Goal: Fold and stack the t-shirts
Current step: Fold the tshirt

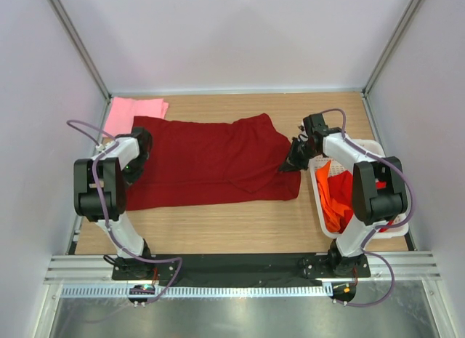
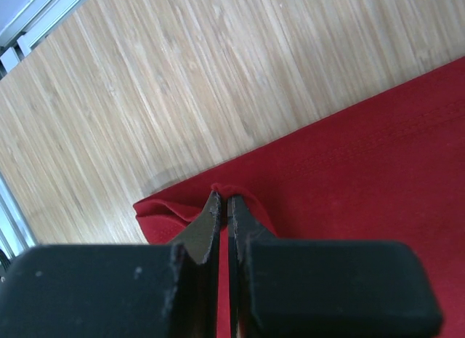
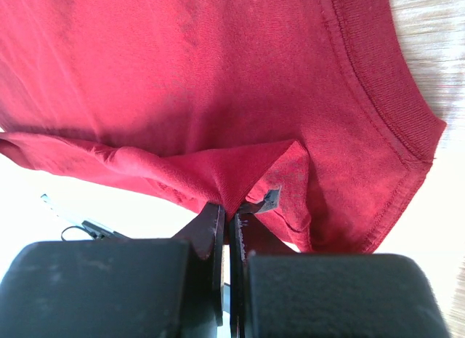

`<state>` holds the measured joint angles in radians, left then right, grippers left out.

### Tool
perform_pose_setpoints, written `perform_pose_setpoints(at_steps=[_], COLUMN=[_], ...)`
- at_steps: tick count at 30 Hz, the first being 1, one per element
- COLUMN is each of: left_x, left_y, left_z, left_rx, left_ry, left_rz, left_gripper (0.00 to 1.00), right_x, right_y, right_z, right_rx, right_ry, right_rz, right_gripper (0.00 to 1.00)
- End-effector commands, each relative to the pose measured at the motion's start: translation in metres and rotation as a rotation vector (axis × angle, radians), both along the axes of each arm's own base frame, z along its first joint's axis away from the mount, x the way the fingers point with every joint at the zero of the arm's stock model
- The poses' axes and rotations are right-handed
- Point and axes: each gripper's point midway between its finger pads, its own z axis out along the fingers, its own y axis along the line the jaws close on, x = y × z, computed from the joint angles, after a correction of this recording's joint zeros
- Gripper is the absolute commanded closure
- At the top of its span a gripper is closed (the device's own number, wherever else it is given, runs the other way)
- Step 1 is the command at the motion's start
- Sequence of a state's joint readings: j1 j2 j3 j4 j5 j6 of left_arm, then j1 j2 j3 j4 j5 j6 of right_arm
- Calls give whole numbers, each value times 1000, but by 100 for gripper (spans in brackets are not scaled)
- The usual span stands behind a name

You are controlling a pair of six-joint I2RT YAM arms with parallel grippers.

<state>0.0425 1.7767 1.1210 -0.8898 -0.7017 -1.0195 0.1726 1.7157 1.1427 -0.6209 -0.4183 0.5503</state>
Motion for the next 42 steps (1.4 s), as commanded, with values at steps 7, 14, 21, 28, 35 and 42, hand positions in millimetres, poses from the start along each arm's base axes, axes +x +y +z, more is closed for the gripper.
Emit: perform_pose_setpoints(at_steps=[7, 14, 21, 28, 35, 42], left_x=[12, 16, 21, 25, 31, 34], left_y=[6, 6, 6, 8, 6, 10], left_z=[6, 3, 3, 4, -2, 13], left_rx=[23, 20, 20, 29, 13, 35], left_ry=[-20, -9, -7, 6, 15, 12], left_rz=[4, 1, -6, -13, -15, -21], left_gripper=[100, 100, 100, 100, 98, 65], right_x=[16, 13, 13, 14, 22, 28], right_y=[-5, -10, -14, -12, -8, -6], right_z=[12, 8, 10, 5, 4, 6], right_rx=[-21, -46, -58, -45, -32, -24], right_ry=[-62, -48, -60, -47, -49, -46], right_rz=[-5, -31, -53, -54, -46, -51], right_gripper=[99, 99, 99, 99, 99, 91])
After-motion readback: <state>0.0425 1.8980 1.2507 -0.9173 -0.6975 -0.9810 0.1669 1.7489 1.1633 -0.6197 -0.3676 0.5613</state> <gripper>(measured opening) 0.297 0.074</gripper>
